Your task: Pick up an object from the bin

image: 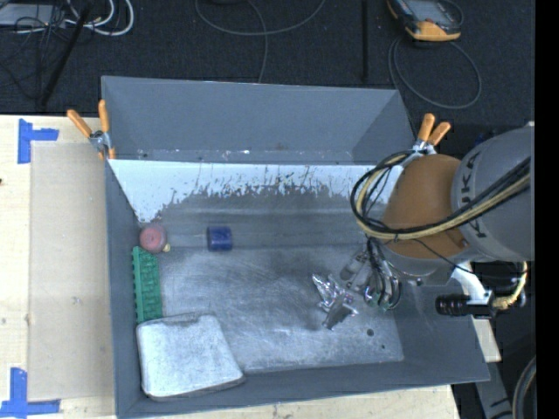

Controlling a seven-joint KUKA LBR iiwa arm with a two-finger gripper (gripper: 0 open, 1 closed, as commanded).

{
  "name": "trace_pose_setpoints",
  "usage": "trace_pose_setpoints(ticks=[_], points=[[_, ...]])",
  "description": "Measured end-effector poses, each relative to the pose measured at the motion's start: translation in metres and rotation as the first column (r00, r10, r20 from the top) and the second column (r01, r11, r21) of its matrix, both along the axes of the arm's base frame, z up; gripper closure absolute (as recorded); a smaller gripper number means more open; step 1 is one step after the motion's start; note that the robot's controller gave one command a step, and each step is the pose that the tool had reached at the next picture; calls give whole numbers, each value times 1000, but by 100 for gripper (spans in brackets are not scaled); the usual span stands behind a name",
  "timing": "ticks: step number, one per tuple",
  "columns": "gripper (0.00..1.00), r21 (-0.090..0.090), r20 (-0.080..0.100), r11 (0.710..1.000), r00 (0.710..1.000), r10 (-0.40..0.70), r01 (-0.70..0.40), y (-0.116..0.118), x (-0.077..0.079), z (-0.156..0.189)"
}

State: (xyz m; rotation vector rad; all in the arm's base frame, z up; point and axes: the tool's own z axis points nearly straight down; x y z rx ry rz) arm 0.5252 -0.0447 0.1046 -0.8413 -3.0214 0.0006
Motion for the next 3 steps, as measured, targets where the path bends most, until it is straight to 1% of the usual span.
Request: trace_pose_setpoints(ticks=[1, 2, 3], points=[[0, 0, 6, 962, 962, -272, 272, 11, -7, -33], [0, -1, 4, 963, 963, -269, 269, 11, -7, -32], [100, 1, 6, 963, 963, -268, 268, 11, -6, -30]])
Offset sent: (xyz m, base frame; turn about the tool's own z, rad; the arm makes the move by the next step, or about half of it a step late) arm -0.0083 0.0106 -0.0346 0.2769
